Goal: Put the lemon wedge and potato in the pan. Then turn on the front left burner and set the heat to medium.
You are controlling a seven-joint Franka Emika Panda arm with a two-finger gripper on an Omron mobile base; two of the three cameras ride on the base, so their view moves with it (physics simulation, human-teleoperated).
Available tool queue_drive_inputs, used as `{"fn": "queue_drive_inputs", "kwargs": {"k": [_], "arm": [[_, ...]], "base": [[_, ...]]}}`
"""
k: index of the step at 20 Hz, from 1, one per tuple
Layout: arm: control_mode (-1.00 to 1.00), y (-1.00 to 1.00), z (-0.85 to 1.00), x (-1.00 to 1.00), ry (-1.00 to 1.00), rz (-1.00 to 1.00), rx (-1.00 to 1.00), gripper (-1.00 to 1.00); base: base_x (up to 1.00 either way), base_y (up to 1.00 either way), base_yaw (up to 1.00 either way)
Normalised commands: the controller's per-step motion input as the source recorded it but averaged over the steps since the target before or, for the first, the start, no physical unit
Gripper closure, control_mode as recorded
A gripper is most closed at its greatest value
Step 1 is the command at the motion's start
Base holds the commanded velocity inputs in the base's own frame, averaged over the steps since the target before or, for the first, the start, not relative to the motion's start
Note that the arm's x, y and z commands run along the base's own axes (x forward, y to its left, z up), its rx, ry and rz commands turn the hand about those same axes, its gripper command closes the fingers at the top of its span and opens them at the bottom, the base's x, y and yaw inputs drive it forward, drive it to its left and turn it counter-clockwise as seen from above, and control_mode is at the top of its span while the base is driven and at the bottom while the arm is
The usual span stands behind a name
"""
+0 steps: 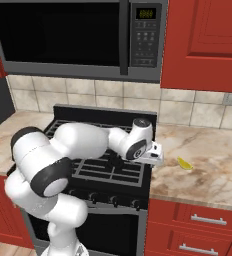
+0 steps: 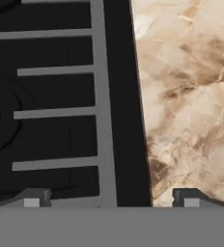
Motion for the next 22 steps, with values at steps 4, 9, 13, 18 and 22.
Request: {"fn": "queue_drive_inputs", "kwargs": {"k": [4,9,13,18,22], "arm": [[-1.00,-0.80,0.00,0.00,0.00,0.06,0.01,-1.00],[-1.00,-0.65,0.00,-0.02,-0.04,0.13,0.01,-1.00],[-1.00,-0.36,0.00,0.00,-0.08,0.21,0.04,-1.00],[-1.00,-0.11,0.01,0.10,-0.06,0.26,0.04,-1.00],[-1.00,-0.02,0.04,0.56,0.01,0.13,0.00,-1.00]], "base": [[0.00,0.00,0.00],[0.00,0.00,0.00],[0.00,0.00,0.00],[0.00,0.00,0.00],[0.00,0.00,0.00]]}}
